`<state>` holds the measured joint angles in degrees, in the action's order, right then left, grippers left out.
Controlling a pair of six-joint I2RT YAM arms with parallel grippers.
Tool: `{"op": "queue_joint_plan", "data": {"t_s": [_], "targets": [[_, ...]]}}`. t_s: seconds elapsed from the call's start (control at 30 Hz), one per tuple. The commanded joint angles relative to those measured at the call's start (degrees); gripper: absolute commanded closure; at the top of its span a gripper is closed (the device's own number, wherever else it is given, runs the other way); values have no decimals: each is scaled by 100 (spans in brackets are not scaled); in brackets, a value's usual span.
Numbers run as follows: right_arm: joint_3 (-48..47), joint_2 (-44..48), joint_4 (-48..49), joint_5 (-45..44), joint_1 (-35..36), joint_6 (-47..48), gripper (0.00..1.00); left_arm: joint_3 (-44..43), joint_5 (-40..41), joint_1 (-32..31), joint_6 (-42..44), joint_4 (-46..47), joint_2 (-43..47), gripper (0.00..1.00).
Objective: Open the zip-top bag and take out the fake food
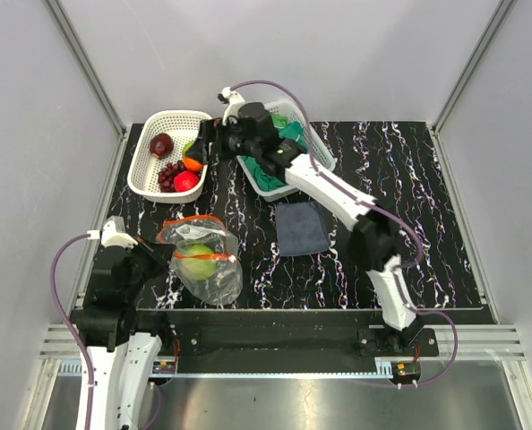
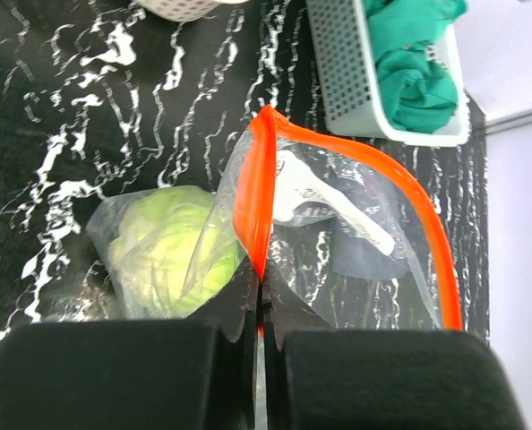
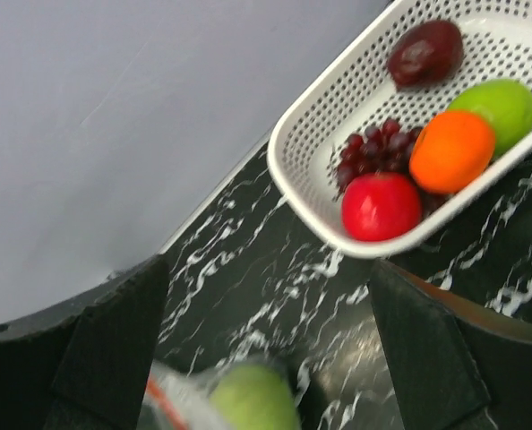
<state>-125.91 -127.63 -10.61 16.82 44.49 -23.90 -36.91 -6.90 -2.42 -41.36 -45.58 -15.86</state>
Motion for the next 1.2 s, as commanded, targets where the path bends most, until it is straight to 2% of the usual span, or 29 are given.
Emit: {"op": "queue_joint_plan", "data": {"t_s": [0.0,0.07,0.27,0.43,0.63,0.93,0.97,1.07,1.17], "targets": [[1522,1432,-521,454,226,-37,1,-387,-391,-13,216,524,-110,100],[2285,2118,-547,366,471,69,0,-466,-461,-13,286,507,-172,100],[3203,3218,-854,147,1044,342,0,-721,-673,-13,401,498,-339,100],[3204,3491,-943,67,1238,500,3,-818,-848,-13,436,550,-436,100],[2528,2904,-1241,181,1229,667,11,-818,-901,-13,445,550,-462,100],[1684,2050,-1733,305,1238,834,33,-783,-1059,-13,480,542,-374,100],[1614,1980,-1795,304,1238,860,43,-774,-1077,-13,489,542,-357,100],[1464,1769,-1980,515,1246,843,62,-748,-1051,-13,489,559,-365,100],[1578,1698,-1980,559,1316,843,67,-757,-1130,-13,471,647,-453,100]]}}
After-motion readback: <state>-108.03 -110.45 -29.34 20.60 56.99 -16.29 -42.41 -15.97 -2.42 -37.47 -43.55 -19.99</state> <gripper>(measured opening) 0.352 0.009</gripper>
